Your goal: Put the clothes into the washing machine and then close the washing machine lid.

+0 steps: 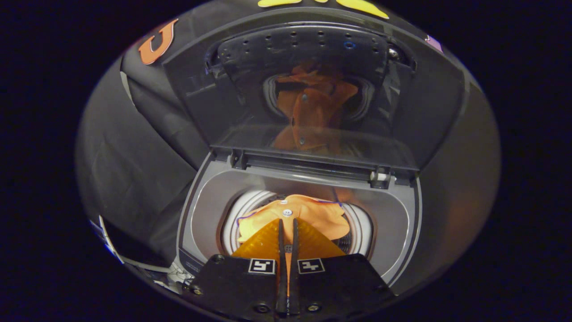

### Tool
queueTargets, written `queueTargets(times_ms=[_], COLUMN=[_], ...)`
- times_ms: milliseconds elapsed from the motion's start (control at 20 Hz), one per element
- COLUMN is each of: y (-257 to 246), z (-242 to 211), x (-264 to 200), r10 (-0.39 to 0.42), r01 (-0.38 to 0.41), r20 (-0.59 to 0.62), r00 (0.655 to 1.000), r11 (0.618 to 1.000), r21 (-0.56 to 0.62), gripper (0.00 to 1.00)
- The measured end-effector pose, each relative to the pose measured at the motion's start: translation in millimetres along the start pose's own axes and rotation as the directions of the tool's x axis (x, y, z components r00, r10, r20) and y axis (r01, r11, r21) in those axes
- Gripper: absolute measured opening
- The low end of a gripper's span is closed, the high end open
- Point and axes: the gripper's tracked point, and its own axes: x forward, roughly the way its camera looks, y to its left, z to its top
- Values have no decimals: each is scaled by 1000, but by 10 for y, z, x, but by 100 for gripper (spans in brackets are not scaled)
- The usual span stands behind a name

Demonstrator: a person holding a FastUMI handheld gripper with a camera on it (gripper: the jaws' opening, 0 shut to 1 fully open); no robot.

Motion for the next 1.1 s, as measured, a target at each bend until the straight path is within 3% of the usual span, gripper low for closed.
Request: queueTargets(times_ms=[550,600,750,900,1100], y=[-38,-69,3,3,252], z=[-13,-38,-270,-227,-80], x=[35,46,63,40,-220], r10=[-16,-30,29,22,106], r01=[16,31,-26,-20,-106], r20=[-2,-27,-122,-71,-9], r00=[1000,999,992,997,994], r11=[1000,999,999,1000,994], r21=[4,19,30,16,-11], gripper=[5,10,100,100,100])
